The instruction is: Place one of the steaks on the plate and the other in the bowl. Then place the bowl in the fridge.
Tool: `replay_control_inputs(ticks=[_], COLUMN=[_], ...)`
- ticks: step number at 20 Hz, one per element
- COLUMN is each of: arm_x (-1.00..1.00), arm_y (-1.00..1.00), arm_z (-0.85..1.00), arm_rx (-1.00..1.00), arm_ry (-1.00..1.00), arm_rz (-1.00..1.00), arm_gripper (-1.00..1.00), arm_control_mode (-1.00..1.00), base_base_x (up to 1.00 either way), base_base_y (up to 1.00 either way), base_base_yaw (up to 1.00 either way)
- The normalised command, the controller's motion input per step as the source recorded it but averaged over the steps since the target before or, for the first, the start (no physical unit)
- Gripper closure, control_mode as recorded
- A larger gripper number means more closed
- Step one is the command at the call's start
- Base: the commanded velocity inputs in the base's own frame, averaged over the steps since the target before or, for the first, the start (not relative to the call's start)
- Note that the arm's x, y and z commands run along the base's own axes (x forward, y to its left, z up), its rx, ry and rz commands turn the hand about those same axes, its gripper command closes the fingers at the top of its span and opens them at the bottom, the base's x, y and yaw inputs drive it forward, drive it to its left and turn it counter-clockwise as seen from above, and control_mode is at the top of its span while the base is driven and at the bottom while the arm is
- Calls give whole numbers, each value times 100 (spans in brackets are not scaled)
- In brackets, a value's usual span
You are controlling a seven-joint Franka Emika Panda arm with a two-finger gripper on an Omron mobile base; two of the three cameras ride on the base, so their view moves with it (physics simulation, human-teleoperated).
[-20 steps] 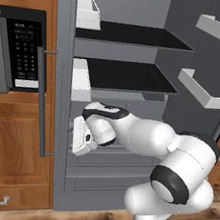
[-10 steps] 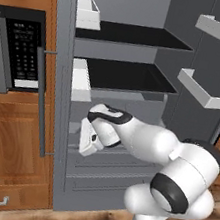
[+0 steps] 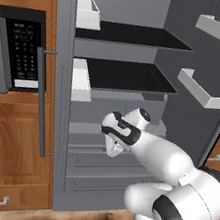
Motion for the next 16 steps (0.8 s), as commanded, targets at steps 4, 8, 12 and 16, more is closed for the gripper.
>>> replay_control_inputs(ticks=[4, 8, 12, 16], arm_x=[1, 0, -25, -32], arm_y=[-79, -62, -36, -21], arm_z=[0, 0, 62, 76], arm_rx=[-70, -75, -39, -9], arm_ry=[-17, -5, 3, 12], arm_rz=[20, 36, 60, 47], arm_gripper=[-100, -100, -100, -100], arm_control_mode=[-100, -100, -100, -100], base_base_x=[0, 0, 0, 0], base_base_y=[0, 0, 0, 0], base_base_yaw=[0, 0, 0, 0])
